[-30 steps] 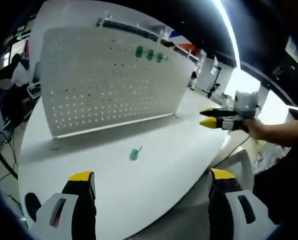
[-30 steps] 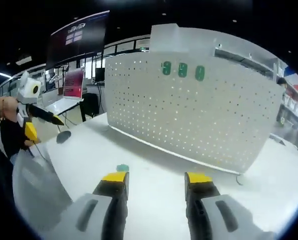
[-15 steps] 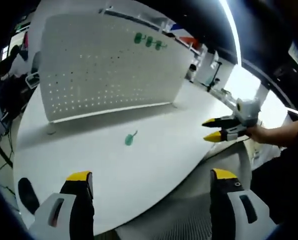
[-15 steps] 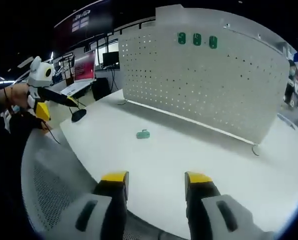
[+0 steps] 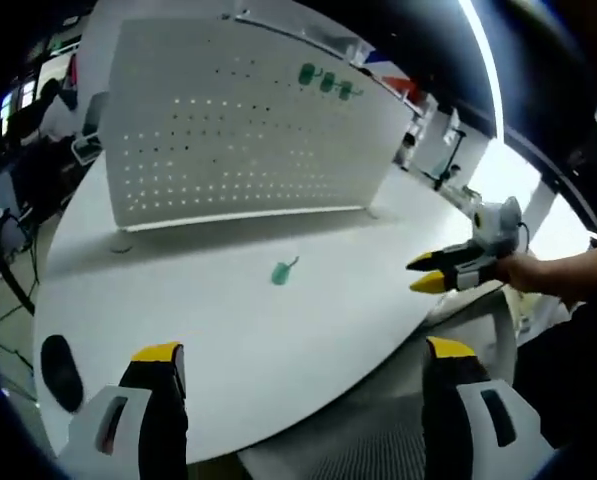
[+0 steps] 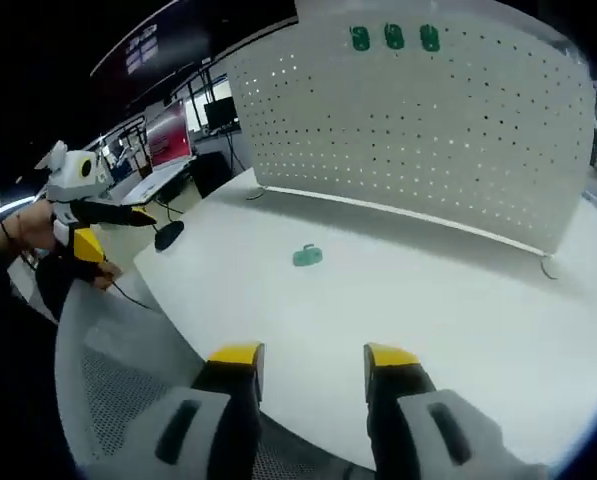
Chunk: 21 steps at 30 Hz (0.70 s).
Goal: Insert the hook assembly into the mounting plate slot until the hook locks in place.
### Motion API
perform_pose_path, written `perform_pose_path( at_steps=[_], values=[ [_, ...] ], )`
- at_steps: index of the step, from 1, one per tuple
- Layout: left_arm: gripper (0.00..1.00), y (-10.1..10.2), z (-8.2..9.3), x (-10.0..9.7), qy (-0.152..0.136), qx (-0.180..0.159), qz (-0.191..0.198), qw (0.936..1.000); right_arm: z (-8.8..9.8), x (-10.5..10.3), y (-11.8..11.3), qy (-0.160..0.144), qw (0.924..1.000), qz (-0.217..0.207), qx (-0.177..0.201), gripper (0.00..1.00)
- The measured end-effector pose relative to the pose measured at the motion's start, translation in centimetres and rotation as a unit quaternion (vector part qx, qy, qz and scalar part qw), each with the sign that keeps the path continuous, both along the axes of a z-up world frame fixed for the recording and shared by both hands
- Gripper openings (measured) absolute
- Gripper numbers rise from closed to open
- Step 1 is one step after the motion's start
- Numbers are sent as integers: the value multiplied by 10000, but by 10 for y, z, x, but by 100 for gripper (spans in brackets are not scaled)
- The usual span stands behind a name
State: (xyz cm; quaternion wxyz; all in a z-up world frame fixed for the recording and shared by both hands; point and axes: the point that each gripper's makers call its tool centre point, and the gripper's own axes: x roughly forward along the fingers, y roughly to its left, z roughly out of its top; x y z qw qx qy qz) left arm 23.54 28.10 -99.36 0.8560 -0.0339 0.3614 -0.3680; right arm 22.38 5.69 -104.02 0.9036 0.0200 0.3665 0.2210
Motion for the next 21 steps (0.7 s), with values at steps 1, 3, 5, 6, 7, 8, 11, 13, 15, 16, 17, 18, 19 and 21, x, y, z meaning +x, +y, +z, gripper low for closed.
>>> perform_pose_path(
  at_steps=[1, 3, 5, 6, 7, 8, 11, 13, 15, 16, 17, 18, 19, 21],
  values=[
    [100, 1, 0, 2, 5, -27, 45, 10000, -2, 5, 4, 19, 10000, -8, 59, 35],
    [99, 1, -1, 5, 36, -66, 111, 9999, -6, 13, 11, 65, 9998, 6, 166, 33],
    [99, 1, -1, 6, 54, -76, 129, 9999, -12, 22, 17, 141, 9996, 3, 230, 33],
    [99, 0, -3, 7, 62, -72, 139, 9999, -15, 25, 20, 175, 9995, 0, 277, 33],
    [99, 0, -4, 8, 70, -70, 137, 9999, -18, 30, 25, 231, 9991, -14, 367, 32],
    [98, -1, -5, 9, 93, -71, 136, 9998, -20, 33, 28, 274, 9988, -13, 407, 32],
    [98, -2, -7, 12, 134, -68, 138, 9998, -25, 45, 39, 316, 9986, 28, 433, 31],
    [98, -3, -9, 15, 164, -72, 132, 9998, -29, 54, 46, 330, 9985, 80, 434, 31],
    [98, -3, -10, 18, 183, -69, 130, 9997, -31, 64, 53, 355, 9984, 105, 438, 31],
    [98, -2, -10, 19, 185, -66, 130, 9997, -33, 68, 55, 367, 9983, 107, 433, 30],
    [98, -3, -10, 20, 188, -65, 128, 9997, -35, 72, 57, 380, 9983, 105, 429, 30],
    [97, -3, -11, 22, 201, -70, 131, 9997, -39, 79, 60, 430, 9981, 96, 424, 29],
    [97, -3, -11, 23, 204, -75, 129, 9997, -40, 83, 62, 457, 9979, 67, 460, 28],
    [97, -3, -11, 25, 208, -87, 131, 9997, -43, 91, 67, 525, 9971, 4, 550, 26]
  ],
)
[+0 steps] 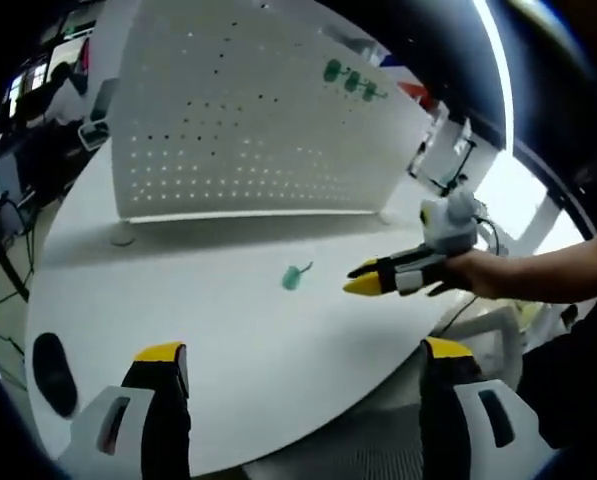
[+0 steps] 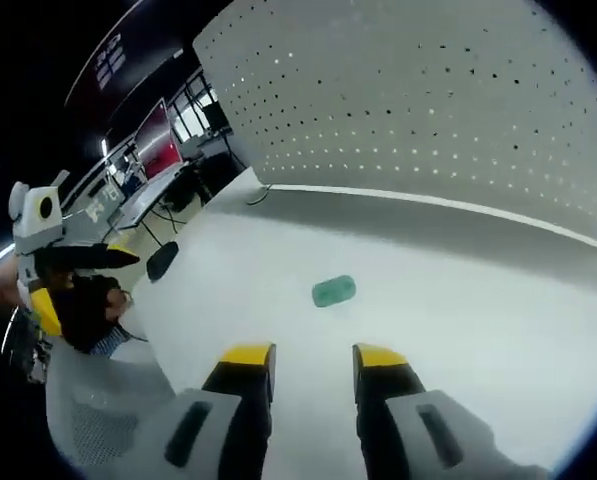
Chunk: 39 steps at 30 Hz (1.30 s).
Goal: Insert the hook assembly into the mounting plate slot until the hook locks in place.
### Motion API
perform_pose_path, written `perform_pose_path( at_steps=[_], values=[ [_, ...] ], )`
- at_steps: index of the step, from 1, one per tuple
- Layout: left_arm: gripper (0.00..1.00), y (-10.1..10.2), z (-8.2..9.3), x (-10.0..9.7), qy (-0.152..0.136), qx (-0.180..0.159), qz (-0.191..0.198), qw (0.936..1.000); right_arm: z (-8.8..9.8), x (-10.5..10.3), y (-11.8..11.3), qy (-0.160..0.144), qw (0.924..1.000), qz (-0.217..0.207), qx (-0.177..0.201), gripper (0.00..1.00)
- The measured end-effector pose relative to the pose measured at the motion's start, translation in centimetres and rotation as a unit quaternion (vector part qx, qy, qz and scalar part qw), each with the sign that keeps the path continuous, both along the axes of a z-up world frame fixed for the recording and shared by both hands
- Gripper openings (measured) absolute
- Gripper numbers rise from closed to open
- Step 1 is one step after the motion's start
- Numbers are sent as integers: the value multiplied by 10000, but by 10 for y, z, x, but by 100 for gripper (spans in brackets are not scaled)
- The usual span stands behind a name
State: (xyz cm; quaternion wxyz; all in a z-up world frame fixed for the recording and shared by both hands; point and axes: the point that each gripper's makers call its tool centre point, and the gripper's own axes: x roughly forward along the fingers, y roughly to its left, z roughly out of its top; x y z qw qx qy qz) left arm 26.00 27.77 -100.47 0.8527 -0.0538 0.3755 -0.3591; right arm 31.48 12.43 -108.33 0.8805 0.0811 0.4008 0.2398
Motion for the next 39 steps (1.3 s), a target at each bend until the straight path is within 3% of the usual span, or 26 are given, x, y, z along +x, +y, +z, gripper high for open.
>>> perform_pose_path(
  at_steps=[9, 15, 19, 27, 32, 39],
  values=[
    [97, 6, -11, 2, 131, -14, 80, 9999, -20, 34, 16, 337, 9993, -187, 17, 22],
    [96, 15, -17, 6, 189, 5, 157, 9997, -29, 45, 19, 589, 9973, -422, 146, 18],
    [96, 16, -17, 9, 198, -19, 187, 9996, -32, 55, 13, 684, 9929, -911, 344, 13],
    [95, 19, -18, 15, 199, 10, 243, 9995, -36, 63, 14, 936, 9890, -1101, 319, 6],
    [96, 21, -18, 15, 183, 13, 253, 9995, -28, 65, 18, 866, 9909, -992, 270, 0],
    [96, 20, -12, 16, 113, -10, 268, 9996, -21, 63, 23, 720, 9937, -827, 223, 0]
  ],
)
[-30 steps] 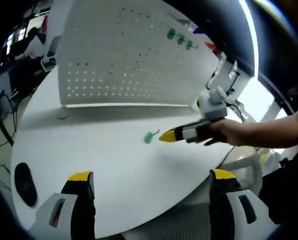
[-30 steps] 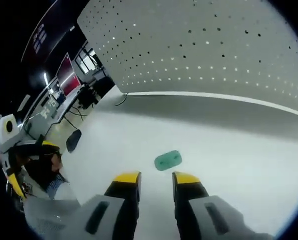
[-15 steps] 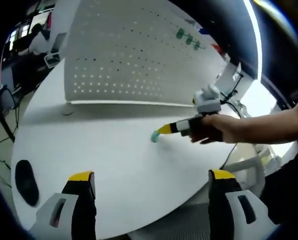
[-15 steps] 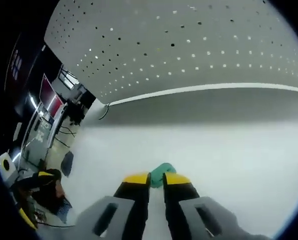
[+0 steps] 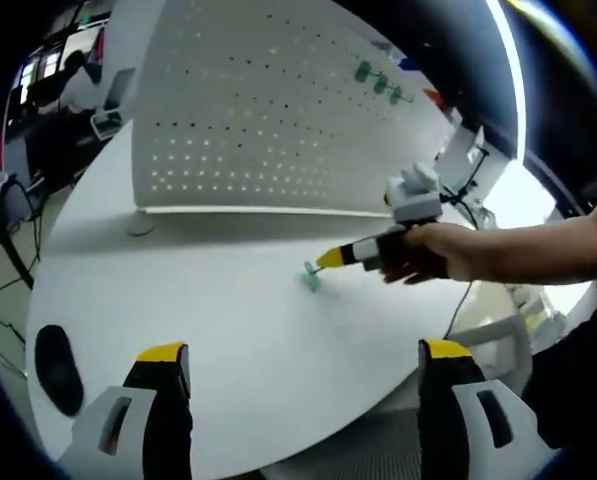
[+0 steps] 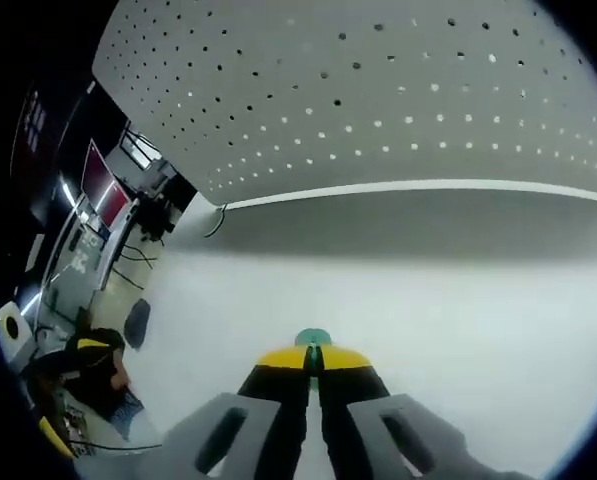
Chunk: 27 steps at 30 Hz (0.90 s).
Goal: Insert the hook assembly into the mounting plate slot until the hook locks in place.
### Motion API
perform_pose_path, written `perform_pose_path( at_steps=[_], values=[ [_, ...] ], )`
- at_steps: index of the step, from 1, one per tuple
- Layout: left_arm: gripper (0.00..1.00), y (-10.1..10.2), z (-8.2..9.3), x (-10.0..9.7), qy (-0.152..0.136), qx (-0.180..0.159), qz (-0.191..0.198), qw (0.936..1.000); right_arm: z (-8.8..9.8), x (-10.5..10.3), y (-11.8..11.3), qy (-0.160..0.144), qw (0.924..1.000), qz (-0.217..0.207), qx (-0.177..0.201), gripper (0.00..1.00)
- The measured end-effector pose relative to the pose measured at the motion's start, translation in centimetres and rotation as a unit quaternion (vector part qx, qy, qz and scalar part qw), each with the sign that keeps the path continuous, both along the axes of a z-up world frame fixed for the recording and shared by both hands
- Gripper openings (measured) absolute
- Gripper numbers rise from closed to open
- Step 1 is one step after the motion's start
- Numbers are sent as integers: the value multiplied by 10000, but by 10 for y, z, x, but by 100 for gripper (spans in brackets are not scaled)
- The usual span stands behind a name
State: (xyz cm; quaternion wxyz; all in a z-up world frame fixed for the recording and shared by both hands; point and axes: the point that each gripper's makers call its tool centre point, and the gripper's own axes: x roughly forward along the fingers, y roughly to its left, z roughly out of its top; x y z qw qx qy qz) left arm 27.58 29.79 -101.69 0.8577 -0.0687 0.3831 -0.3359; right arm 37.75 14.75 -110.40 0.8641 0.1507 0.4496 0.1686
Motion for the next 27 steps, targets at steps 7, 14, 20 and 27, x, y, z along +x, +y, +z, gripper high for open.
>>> perform_pose_path(
  at_steps=[7, 14, 20, 27],
  values=[
    [96, -1, 9, 1, -110, -10, 23, 9999, 24, 8, -3, -462, 9988, 109, -155, 0],
    [96, -4, 25, 7, -305, -70, 62, 9995, 66, 16, -6, -1264, 9916, 147, -218, 0],
    [94, -2, 40, 16, -450, -237, 249, 9984, 104, 7, -3, -1790, 9837, 148, -71, 0],
    [88, -10, 60, 23, -746, -213, 197, 9968, 161, -15, 12, -2517, 9668, 104, 432, 0]
  ],
)
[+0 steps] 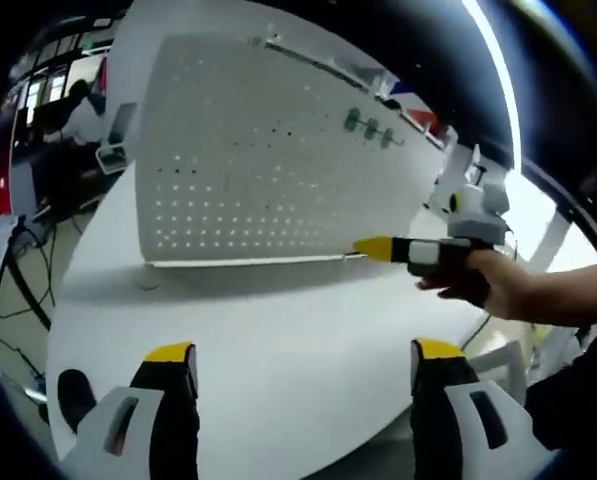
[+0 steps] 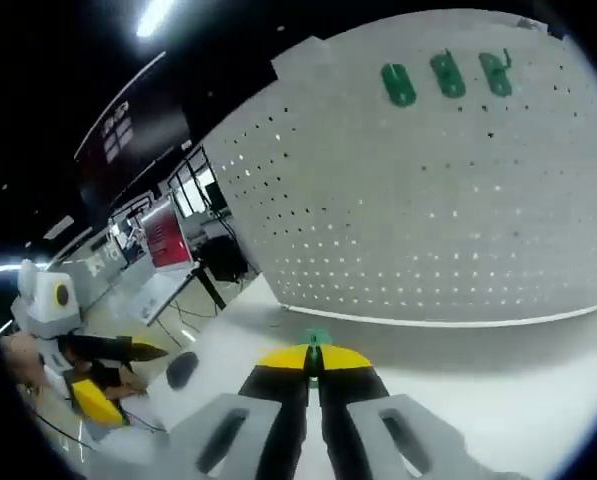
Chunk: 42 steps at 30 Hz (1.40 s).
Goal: Insert the hook assembly into the mounting plate slot until the hook locks in place.
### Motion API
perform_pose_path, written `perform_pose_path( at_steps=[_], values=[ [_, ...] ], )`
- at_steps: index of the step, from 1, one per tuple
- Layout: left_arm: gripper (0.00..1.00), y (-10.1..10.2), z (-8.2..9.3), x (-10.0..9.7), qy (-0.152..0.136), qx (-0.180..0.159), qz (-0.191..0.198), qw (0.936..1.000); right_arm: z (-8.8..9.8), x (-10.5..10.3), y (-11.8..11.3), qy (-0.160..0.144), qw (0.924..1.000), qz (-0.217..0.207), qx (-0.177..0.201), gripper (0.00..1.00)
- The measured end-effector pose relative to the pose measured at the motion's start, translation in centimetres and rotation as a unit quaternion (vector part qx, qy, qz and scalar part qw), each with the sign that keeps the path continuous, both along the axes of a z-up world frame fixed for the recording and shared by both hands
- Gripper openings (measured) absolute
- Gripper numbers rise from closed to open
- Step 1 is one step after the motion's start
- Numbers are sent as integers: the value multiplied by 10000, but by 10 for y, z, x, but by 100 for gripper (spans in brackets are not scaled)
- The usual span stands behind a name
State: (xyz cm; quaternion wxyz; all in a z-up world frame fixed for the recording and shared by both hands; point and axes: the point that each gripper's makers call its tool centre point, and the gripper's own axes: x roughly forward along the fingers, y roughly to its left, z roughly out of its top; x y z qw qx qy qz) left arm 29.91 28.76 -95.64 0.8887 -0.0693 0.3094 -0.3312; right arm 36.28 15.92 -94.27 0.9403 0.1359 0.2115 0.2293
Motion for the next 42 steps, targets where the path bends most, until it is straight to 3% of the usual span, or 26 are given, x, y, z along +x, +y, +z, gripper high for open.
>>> perform_pose_path(
  at_steps=[6, 11, 16, 21, 29, 36, 42],
  values=[
    [80, -15, 11, 5, -165, -25, -103, 9998, 30, -27, 23, -237, 9990, 264, 274, 0],
    [63, -29, 22, 11, -178, -489, -105, 9986, 52, -46, 40, -520, 9969, 421, 410, 0],
    [56, -39, 27, 11, -125, -701, -202, 9973, 66, -57, 51, -754, 9949, 508, 428, 0],
    [45, -47, 39, 11, -200, -920, -352, 9949, 74, -61, 60, -905, 9932, 602, 411, 0],
    [36, -48, 49, 13, -240, -1041, -437, 9933, 79, -62, 69, -1021, 9918, 629, 446, 0],
    [16, -49, 62, 15, -399, -1157, -461, 9914, 85, -62, 75, -1126, 9904, 666, 444, 0],
    [15, -51, 67, 15, -403, -1253, -553, 9898, 90, -61, 75, -1232, 9894, 646, 426, 0]
  ],
)
